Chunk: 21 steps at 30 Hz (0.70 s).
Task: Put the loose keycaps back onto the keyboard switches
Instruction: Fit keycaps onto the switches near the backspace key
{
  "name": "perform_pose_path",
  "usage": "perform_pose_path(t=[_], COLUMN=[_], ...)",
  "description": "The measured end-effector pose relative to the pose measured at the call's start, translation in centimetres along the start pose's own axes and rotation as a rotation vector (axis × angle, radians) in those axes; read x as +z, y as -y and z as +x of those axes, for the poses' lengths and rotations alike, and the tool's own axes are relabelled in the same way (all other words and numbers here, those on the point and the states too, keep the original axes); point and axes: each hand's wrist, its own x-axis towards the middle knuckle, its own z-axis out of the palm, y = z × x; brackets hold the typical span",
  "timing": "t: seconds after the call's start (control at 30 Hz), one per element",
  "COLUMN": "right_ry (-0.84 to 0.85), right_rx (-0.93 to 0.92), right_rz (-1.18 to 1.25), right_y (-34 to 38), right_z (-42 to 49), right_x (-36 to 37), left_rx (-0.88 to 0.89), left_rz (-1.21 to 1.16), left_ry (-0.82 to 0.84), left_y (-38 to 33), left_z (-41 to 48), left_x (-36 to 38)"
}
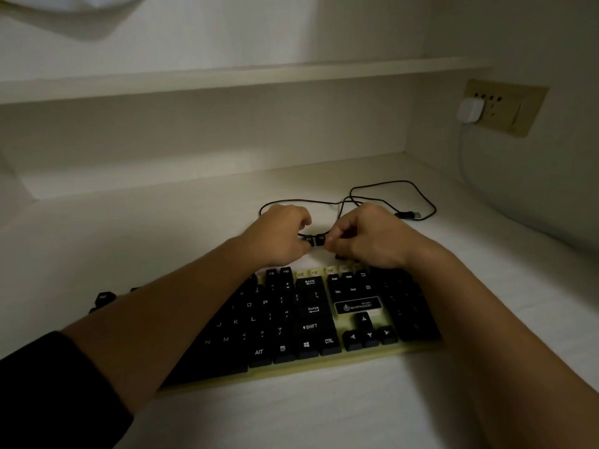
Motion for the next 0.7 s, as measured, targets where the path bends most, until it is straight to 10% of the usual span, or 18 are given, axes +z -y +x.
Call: perform_pose_path(t=[0.7], right_ry=[0.169], right_rx=[-0.038], right_rz=[0.037], right_y=[0.9], right_z=[-0.4], right_x=[0.8], left_rx=[0.080], left_rz=[-0.197], left_ry=[0.019], left_y=[0.5], left_z=[-3.3], left_x=[-2.5])
